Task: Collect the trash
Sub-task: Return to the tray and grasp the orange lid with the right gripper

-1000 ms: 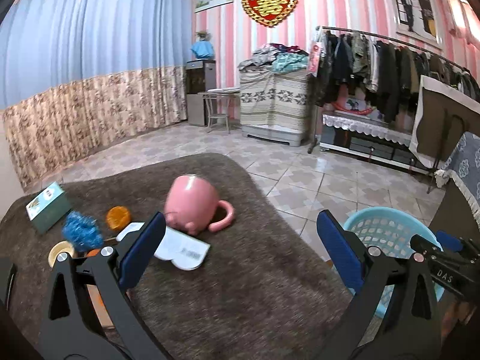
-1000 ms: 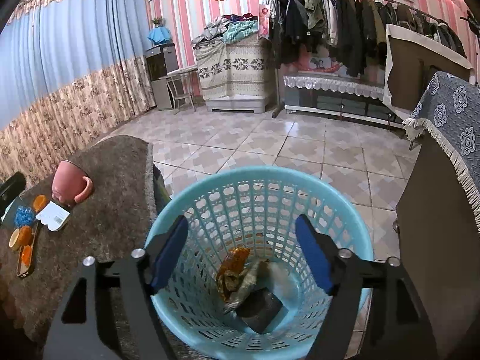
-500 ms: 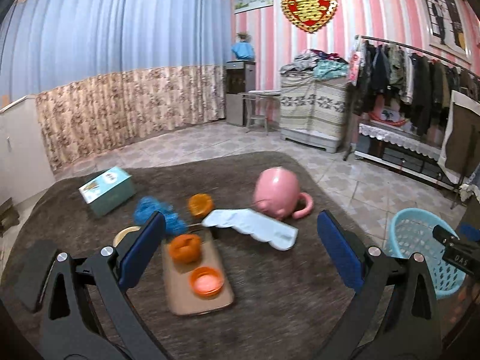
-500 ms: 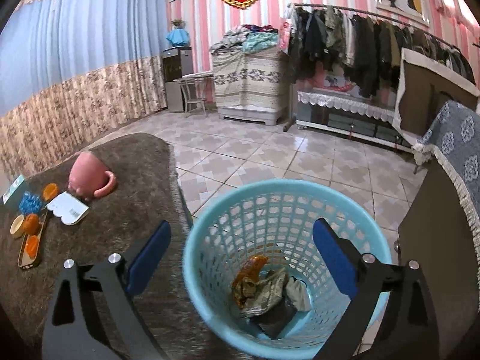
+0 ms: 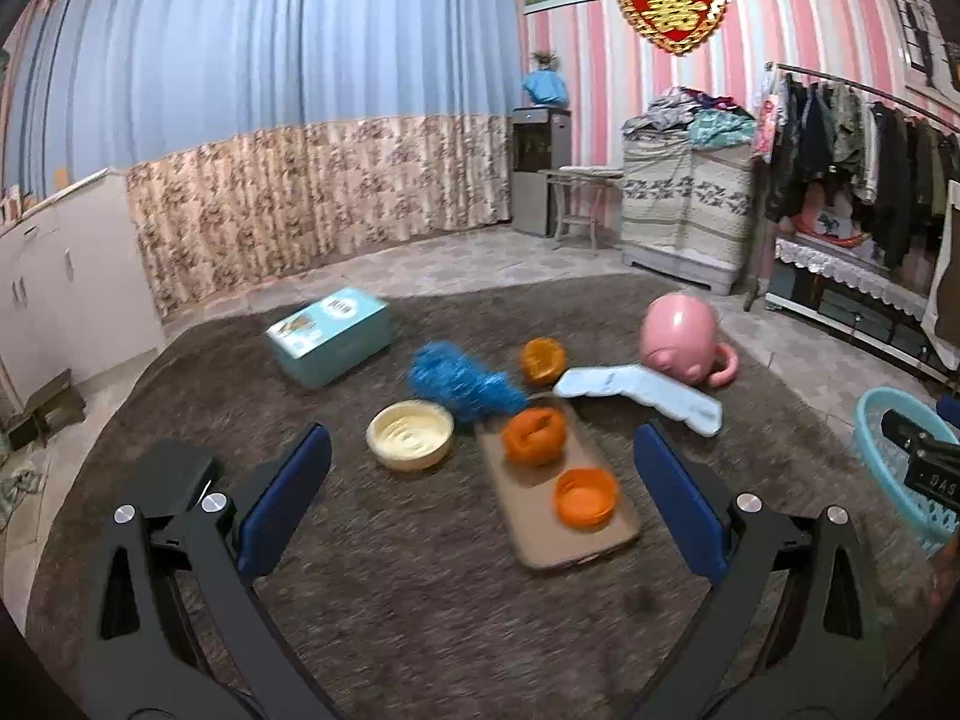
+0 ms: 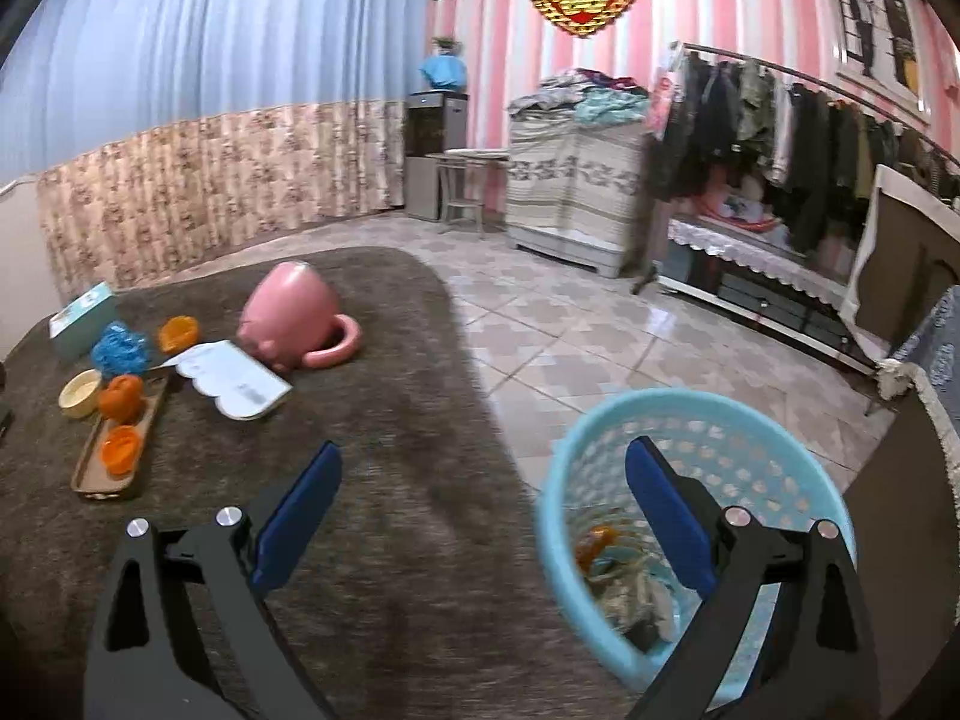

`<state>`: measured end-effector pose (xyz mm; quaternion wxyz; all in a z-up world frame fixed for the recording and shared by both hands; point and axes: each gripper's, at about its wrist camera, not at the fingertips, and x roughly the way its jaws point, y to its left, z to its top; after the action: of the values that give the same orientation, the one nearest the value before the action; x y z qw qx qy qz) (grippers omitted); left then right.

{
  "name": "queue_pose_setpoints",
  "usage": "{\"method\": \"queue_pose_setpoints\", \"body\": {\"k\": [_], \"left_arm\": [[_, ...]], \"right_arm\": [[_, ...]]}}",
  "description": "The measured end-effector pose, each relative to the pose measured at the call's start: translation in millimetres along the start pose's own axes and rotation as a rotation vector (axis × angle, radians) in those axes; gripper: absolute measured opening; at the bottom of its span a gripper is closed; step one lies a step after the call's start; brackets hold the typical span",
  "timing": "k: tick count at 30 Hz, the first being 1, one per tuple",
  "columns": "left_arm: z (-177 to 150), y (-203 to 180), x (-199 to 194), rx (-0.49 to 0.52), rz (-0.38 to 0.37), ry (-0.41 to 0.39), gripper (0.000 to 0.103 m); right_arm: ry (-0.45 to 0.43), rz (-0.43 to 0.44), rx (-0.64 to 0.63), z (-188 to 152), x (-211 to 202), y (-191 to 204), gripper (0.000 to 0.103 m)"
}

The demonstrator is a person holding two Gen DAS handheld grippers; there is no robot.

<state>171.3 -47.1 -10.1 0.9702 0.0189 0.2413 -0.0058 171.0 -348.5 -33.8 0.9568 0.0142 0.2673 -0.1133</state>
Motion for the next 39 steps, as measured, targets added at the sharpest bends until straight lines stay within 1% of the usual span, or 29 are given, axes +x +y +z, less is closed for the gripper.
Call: {"method": "queue_pose_setpoints", "body": {"k": [6, 10, 13, 16, 18, 21, 23, 25, 26, 29, 30, 31, 32, 34, 39], "left_arm": [[-18.8, 22.0, 17.1, -0.014, 0.042, 0.064, 0.098], [-26.0, 25.8, 32.0, -0.041, 0.014, 0.118, 0.098], [-28.5, 30.5, 42.3, -0.059, 0.011, 0.16, 0.098], [-27.0, 43.4, 45.7, -0.088, 0.019, 0.16, 0.098], [-25.1, 54.7, 47.2, -0.087, 0.047, 0.15, 0.098], [-21.9, 68.8, 51.0, -0.069, 0.09, 0.151, 0.098], [-19.8, 80.1, 51.5, -0.066, 0.116, 0.148, 0.098], [-20.0, 91.1, 49.8, -0.073, 0.129, 0.145, 0.098], [-20.7, 97.0, 48.5, -0.079, 0.129, 0.146, 0.098], [-23.1, 106.1, 46.1, -0.085, 0.125, 0.146, 0.098], [-24.5, 108.9, 45.1, -0.085, 0.127, 0.146, 0.098], [-26.6, 112.1, 44.5, -0.088, 0.127, 0.147, 0.098], [-28.2, 115.0, 44.4, -0.094, 0.123, 0.15, 0.098], [-30.4, 119.3, 45.2, -0.104, 0.115, 0.155, 0.098], [-33.2, 128.4, 47.8, -0.133, 0.093, 0.165, 0.098]], "right_arm": [[0.018, 0.041, -0.045, -3.8, 2.6, 25.6, 0.094], [0.025, 0.063, -0.073, -4.6, 7.4, 38.4, 0.094], [0.041, 0.11, -0.05, -3.4, 11.1, 42.2, 0.094], [0.049, 0.152, -0.035, -1.8, 13.2, 48.9, 0.094], [0.054, 0.175, -0.028, -0.2, 13.9, 55.5, 0.094], [0.072, 0.242, -0.024, 1.3, 15.0, 71.7, 0.092], [0.072, 0.265, -0.093, 2.0, 14.9, 96.8, 0.088], [0.081, 0.308, -0.157, 1.0, 15.5, 118.5, 0.079], [0.089, 0.34, -0.192, 0.0, 16.5, 130.5, 0.077], [0.108, 0.418, -0.281, -2.9, 20.1, 160.8, 0.067], [0.12, 0.441, -0.305, -4.1, 21.8, 169.1, 0.059], [0.136, 0.462, -0.329, -6.0, 25.3, 179.3, 0.056], [0.144, 0.466, -0.348, -7.8, 27.7, 186.1, 0.056], [0.165, 0.481, -0.378, -9.3, 35.1, 199.7, 0.05], [0.213, 0.528, -0.369, -9.9, 50.9, 210.9, 0.049]]}}
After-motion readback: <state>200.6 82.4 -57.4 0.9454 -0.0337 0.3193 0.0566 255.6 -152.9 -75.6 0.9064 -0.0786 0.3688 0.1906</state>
